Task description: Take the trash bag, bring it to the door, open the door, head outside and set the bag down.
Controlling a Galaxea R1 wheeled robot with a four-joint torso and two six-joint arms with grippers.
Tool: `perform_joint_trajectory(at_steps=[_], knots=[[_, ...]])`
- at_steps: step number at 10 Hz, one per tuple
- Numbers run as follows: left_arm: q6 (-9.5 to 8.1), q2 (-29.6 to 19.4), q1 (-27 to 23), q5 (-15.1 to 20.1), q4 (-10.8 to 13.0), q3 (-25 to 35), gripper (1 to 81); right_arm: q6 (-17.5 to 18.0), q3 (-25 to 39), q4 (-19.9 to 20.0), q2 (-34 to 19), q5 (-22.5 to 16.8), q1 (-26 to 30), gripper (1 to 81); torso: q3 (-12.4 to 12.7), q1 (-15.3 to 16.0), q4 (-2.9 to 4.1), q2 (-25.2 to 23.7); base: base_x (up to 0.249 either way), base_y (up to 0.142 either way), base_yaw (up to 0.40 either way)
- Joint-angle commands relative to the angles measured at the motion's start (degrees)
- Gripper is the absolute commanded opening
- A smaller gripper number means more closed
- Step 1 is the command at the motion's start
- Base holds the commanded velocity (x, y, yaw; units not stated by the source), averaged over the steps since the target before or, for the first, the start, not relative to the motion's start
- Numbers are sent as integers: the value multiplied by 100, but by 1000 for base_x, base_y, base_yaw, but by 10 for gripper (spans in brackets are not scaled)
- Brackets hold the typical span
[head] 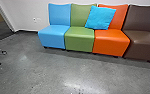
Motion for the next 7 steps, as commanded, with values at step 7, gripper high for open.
perform_joint_trajectory(at_steps=[7], knots=[[-56,262,-261,459,-801,-95,811,15,-5,140,-165,-397,338,811,11,0,0,0,0,0,0]])
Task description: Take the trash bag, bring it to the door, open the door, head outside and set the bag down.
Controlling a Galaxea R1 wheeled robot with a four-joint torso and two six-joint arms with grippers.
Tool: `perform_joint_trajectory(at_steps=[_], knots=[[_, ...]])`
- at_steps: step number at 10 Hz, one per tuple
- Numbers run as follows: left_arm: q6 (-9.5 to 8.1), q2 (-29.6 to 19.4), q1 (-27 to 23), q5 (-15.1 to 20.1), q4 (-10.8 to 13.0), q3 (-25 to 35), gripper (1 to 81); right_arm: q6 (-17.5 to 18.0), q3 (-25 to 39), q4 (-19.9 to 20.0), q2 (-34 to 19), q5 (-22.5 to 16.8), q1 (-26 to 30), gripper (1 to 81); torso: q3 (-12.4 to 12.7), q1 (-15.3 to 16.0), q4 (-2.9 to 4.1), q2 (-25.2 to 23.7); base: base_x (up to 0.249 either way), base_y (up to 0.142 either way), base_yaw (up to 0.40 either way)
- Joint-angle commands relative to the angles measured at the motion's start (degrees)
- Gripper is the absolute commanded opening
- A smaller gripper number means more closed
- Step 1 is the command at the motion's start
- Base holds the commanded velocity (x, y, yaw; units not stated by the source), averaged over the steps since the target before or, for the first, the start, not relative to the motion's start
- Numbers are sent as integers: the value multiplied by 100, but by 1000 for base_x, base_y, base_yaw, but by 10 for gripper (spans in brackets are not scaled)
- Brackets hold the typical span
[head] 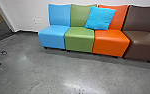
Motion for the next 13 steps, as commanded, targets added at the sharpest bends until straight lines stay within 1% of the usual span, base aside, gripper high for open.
perform_joint_trajectory(at_steps=[1,4,5,6,7,9,11,12,13], knots=[[-31,31,-480,478,-70,21,811,10,78,138,-347,-373,352,811,0,0,0,0,0,0,0],[-23,4,-480,478,-17,21,811,10,78,138,-373,-373,352,811,0,0,0,0,0,0,0],[-23,4,-480,478,-17,21,10,10,87,138,-382,-373,360,811,0,0,0,-2,0,0,0],[-23,-5,-480,470,-8,21,10,10,96,138,-382,-373,360,811,0,0,0,0,0,0,0],[21,4,-472,452,1,21,10,10,96,138,-382,-373,360,811,0,0,0,-2,0,0,0],[30,-31,-419,373,-8,21,10,10,96,138,-382,-373,360,811,0,0,0,0,0,0,0],[39,-75,-410,382,-8,21,10,10,113,138,-373,-373,386,811,0,0,0,0,0,0,0],[48,-101,-410,434,-17,38,10,10,105,138,-382,-373,378,811,0,-369,0,575,0,0,0],[48,-118,-419,443,-17,56,10,10,96,146,-382,-373,378,811,0,-391,0,619,0,0,0]])
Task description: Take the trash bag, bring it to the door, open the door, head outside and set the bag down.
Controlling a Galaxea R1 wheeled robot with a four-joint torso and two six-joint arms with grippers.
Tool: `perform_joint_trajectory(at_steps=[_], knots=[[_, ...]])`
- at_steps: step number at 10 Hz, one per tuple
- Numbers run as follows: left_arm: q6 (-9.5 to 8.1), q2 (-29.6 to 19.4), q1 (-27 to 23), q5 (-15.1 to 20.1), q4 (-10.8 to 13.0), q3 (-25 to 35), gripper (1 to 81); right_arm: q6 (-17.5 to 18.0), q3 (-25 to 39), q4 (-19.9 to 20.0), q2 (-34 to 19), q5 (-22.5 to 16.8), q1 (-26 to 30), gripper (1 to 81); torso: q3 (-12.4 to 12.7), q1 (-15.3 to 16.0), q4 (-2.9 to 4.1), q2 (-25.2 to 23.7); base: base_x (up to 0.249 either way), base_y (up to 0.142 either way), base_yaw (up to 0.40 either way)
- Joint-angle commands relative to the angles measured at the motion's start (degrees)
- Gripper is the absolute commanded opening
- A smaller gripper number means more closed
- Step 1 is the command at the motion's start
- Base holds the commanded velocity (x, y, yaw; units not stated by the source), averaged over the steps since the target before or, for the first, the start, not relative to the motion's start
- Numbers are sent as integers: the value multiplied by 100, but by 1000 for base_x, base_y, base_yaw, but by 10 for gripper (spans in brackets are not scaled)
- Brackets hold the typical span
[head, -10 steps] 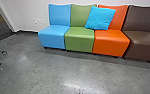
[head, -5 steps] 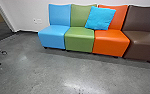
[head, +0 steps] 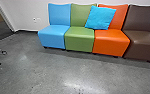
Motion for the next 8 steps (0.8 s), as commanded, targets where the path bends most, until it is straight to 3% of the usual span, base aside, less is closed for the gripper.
perform_joint_trajectory(at_steps=[1,7,8], knots=[[23,-82,-483,464,-9,52,10,10,127,138,-369,-372,363,811,-2,-354,0,549,0,0,0],[23,-161,-483,464,-53,61,10,1,-14,120,-149,-372,301,811,-7,-1112,0,1766,0,0,0],[23,-178,-483,464,-62,61,10,1,-102,120,-79,-372,293,811,266,-1237,0,1963,0,0,0]])
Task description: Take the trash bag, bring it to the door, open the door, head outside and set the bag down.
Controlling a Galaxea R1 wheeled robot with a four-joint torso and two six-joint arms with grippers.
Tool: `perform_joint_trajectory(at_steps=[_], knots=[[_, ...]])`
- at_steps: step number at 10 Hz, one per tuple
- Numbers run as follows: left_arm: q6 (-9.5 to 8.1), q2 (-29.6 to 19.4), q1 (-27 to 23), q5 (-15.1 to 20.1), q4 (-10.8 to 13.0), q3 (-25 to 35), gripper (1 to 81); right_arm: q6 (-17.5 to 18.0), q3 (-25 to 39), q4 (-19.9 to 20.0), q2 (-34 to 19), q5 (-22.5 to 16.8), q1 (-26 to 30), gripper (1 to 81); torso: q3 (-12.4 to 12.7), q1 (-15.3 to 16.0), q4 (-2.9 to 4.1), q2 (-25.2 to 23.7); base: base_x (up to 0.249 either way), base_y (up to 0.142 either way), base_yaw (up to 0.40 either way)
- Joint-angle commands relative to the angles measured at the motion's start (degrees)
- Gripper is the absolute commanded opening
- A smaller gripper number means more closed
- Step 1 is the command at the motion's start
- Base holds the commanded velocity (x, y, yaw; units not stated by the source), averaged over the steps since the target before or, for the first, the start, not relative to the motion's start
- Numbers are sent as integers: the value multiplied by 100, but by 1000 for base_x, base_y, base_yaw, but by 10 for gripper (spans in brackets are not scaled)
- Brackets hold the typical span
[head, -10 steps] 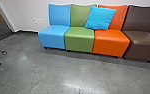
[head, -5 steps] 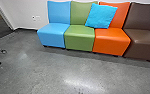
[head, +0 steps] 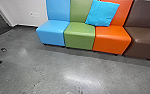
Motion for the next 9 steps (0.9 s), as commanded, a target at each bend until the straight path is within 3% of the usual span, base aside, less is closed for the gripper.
perform_joint_trajectory(at_steps=[1,3,9], knots=[[22,-58,-499,527,-90,36,10,4,-43,118,-217,-395,275,811,514,-357,0,553,0,0,0],[22,-84,-508,518,-99,36,10,4,-158,110,-94,-404,231,811,717,-545,0,855,0,0,0],[22,-111,-446,518,-81,36,10,-5,-325,127,47,-395,108,811,1879,-1294,0,2009,0,0,0]])
